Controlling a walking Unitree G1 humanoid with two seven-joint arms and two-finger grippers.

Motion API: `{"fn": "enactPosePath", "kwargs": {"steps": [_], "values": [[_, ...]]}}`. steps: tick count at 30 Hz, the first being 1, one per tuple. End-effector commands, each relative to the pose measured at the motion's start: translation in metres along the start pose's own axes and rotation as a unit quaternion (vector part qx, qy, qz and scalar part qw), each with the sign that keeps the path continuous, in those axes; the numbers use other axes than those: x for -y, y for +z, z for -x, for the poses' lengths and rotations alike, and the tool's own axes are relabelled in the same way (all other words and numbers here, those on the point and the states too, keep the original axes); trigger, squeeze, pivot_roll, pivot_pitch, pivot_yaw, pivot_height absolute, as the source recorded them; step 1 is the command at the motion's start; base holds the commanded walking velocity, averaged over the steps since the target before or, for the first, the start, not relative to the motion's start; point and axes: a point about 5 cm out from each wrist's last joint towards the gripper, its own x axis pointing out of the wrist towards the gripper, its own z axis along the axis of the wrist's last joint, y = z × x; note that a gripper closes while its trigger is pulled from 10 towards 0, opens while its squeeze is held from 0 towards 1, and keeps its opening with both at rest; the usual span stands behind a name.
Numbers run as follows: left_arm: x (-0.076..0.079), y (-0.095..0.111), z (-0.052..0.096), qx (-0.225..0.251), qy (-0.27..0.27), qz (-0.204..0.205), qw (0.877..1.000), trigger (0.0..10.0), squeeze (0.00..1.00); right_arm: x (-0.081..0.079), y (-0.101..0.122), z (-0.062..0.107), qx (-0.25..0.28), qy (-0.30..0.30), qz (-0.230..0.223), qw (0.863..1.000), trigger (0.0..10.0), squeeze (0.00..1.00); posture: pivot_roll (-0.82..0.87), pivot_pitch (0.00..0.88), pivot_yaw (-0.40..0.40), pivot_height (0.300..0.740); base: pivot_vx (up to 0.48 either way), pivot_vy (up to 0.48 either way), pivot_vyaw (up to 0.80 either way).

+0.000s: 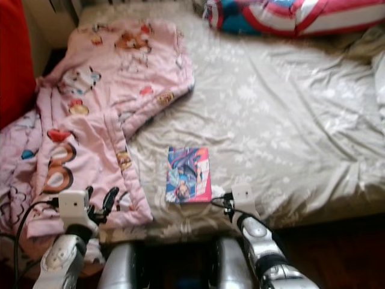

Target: Clean up the room

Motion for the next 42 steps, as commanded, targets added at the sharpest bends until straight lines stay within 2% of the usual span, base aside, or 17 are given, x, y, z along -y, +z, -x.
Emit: {"fn": "enactPosePath", "kwargs": {"steps": [1,2,5,6,7,8,9,10,18,23,35,36,37,38,42], "values": [[0.001,-0.001,0.003,-0.011,-0.006,0.004,1.000,10.0,0.00,0.004,-0.005,0.001,-0.018,-0.006,-0.005,1.000,10.0,0.59,0.01,0.356,0.011,0.611,0.000,0.000,0.00],[0.001,0.001,0.005,-0.013,-0.007,0.005,1.000,10.0,0.00,0.006,-0.001,0.000,-0.016,-0.007,-0.007,1.000,10.0,1.00,0.01,0.363,0.014,0.611,0.000,0.000,0.00],[0.000,0.001,0.009,-0.017,-0.007,0.005,1.000,10.0,0.00,0.008,0.006,-0.002,-0.010,-0.008,-0.005,1.000,10.0,1.00,0.02,0.373,0.019,0.611,0.000,0.000,0.00],[-0.001,0.001,0.010,-0.019,-0.007,0.005,1.000,10.0,0.00,0.009,0.009,-0.002,-0.007,-0.011,0.002,1.000,10.0,1.00,0.02,0.373,0.019,0.611,0.000,0.000,0.00],[-0.001,0.001,0.013,-0.027,-0.005,0.006,1.000,10.0,0.00,0.011,0.015,-0.003,-0.001,-0.015,0.027,1.000,10.0,1.00,0.02,0.378,0.020,0.611,0.000,0.000,0.00],[-0.002,0.001,0.015,-0.029,-0.005,0.006,1.000,10.0,0.00,0.011,0.018,-0.004,0.002,-0.013,0.034,0.999,10.0,0.35,0.02,0.378,0.020,0.611,0.000,0.000,0.00],[-0.002,0.001,0.015,-0.029,-0.005,0.006,1.000,10.0,0.00,0.011,0.018,-0.004,0.002,-0.013,0.034,0.999,10.0,0.35,0.02,0.378,0.020,0.611,0.000,0.000,0.00],[-0.002,0.001,0.016,-0.031,-0.004,0.006,0.999,10.0,0.00,0.011,0.022,-0.005,0.006,-0.010,0.033,0.999,10.0,0.00,0.03,0.379,0.020,0.611,0.000,0.000,0.00],[0.000,0.004,0.020,-0.038,-0.004,0.008,0.999,10.0,0.00,0.007,0.032,-0.007,0.012,0.023,0.011,1.000,10.0,0.00,0.03,0.379,0.021,0.611,0.000,0.000,0.00],[0.000,0.006,0.020,-0.042,-0.006,0.009,0.999,10.0,0.00,0.006,0.025,-0.006,-0.012,0.027,0.031,0.999,10.0,0.00,0.03,0.381,0.025,0.611,0.000,0.000,0.00],[0.001,0.006,0.021,-0.050,-0.007,0.009,0.999,10.0,0.00,0.000,0.021,-0.006,-0.022,0.042,0.027,0.999,10.0,0.00,0.04,0.382,0.030,0.611,0.000,0.000,0.00],[0.001,0.006,0.021,-0.050,-0.007,0.009,0.999,10.0,0.00,0.000,0.021,-0.006,-0.021,0.043,0.025,0.999,5.9,0.00,0.04,0.382,0.030,0.611,0.000,0.000,0.00],[0.001,0.006,0.021,-0.051,-0.007,0.009,0.999,10.0,0.00,-0.001,0.021,-0.006,-0.021,0.043,0.025,0.999,5.9,0.00,0.04,0.382,0.030,0.611,0.000,0.000,0.00],[0.001,0.005,0.021,-0.052,-0.007,0.009,0.999,10.0,0.00,-0.001,0.021,-0.006,-0.021,0.043,0.025,0.999,1.8,0.00,0.04,0.382,0.030,0.611,0.000,0.000,0.00],[0.002,0.004,0.022,-0.054,-0.007,0.009,0.998,10.0,0.00,0.000,0.020,-0.006,-0.023,0.040,0.026,0.999,2.3,0.00,0.04,0.382,0.030,0.611,0.000,0.000,0.00]]}}
